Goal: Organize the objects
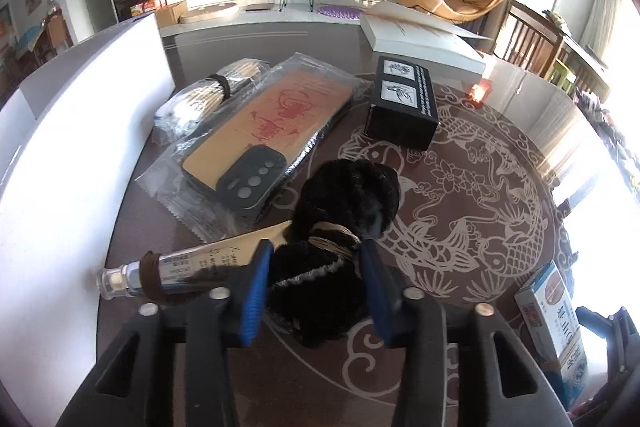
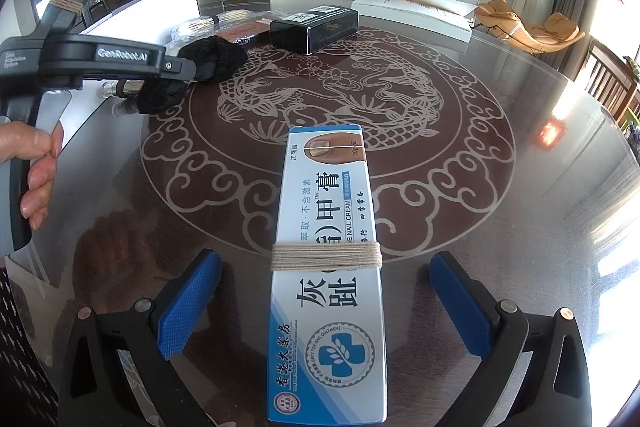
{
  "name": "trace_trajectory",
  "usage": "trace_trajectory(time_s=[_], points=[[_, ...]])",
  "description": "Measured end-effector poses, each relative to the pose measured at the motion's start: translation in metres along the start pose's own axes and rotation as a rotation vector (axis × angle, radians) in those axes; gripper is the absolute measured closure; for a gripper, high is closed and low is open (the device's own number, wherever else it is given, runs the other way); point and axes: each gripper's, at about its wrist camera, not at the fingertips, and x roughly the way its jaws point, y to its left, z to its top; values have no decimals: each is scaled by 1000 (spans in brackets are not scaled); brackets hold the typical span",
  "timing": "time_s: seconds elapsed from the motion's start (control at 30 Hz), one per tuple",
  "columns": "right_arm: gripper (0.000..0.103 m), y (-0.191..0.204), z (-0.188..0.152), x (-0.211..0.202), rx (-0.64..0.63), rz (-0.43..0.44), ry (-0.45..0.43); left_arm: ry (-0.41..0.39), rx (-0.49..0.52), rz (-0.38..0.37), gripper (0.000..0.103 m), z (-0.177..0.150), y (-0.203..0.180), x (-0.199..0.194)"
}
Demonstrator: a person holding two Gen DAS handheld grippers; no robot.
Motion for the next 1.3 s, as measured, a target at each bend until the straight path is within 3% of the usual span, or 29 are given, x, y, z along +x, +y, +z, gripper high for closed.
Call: trace_trajectory(time_s=[0.13,0.27,0.37,0.4,0.43,0.63,0.9,1.3], points=[[0,0,0,1,0,0,0,-26,46,-13,67,-32,-9,-24],[0,0,0,0,0,0,0,12,-45,-53,63,-84,1,-61],[0,0,0,0,0,0,0,46,-81,-81,41,-112,5,-74],[0,0,0,0,0,0,0,54,-79,-105,23,-116,5,-74],[0,0,0,1,0,0,0,53,-67,-115,13,-118,3,-73],[0,0,0,0,0,0,0,89,49,4,3,-113,-16,-50],[0,0,0,0,0,0,0,22,50,6,0,-120,-15,-53],[0,0,0,0,0,0,0,16,48,5,0,-121,-16,-54]])
